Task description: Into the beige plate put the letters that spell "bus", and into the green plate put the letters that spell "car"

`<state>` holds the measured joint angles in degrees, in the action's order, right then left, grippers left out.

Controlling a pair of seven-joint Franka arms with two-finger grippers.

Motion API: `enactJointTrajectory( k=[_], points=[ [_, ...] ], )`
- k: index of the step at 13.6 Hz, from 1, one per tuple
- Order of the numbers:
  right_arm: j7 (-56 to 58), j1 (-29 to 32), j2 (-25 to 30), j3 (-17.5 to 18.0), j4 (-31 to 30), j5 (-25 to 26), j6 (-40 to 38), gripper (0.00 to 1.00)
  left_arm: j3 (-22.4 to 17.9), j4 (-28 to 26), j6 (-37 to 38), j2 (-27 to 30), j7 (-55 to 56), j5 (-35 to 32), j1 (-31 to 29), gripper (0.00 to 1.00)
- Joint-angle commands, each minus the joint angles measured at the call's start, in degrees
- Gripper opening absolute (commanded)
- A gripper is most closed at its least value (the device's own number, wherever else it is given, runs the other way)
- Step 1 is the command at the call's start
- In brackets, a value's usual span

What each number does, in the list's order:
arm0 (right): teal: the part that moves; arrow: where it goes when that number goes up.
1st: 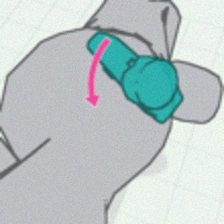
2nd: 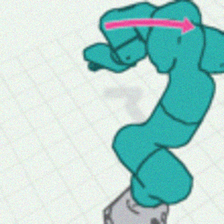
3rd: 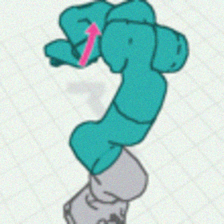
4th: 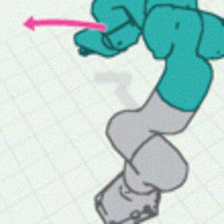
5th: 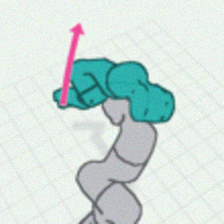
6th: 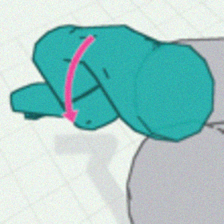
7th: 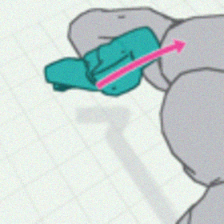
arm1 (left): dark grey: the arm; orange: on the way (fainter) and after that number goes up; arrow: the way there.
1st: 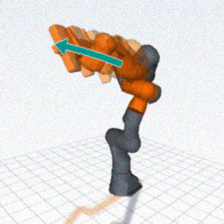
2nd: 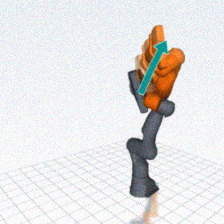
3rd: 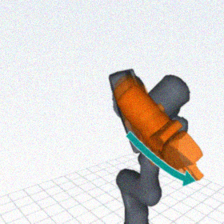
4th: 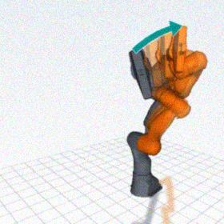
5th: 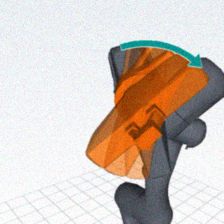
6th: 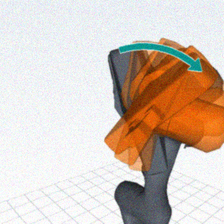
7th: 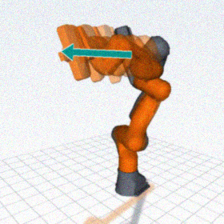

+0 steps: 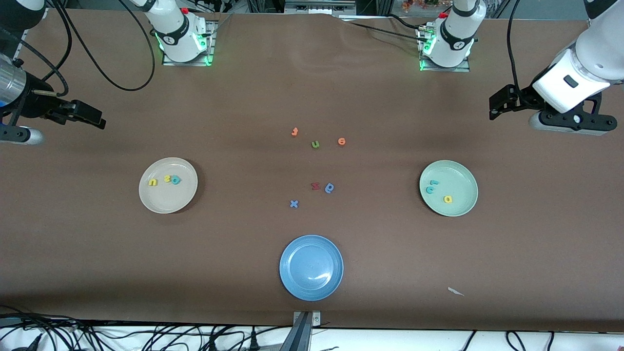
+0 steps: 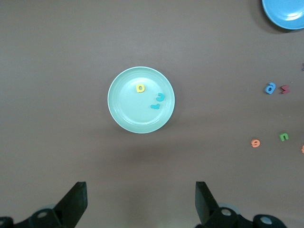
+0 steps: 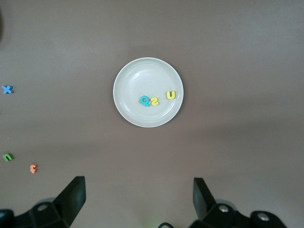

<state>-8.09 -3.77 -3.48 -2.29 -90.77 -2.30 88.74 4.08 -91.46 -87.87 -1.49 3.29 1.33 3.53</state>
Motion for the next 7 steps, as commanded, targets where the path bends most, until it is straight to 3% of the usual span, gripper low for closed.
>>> enactJointTrajectory(
  k=[1,7],
  points=[
    [1.6,-0.1,0.4,-0.2,0.0,0.6,-0.8,1.0,0.0,3.2,0.2,-2.7,0.4,-0.1,-0.3,1.0],
    [2.0,0.0,0.4,-0.2,-0.1,0.7,-0.8,1.0,0.2,2.9,-0.7,-0.5,-4.3,-1.2,-1.0,1.0]
  ],
)
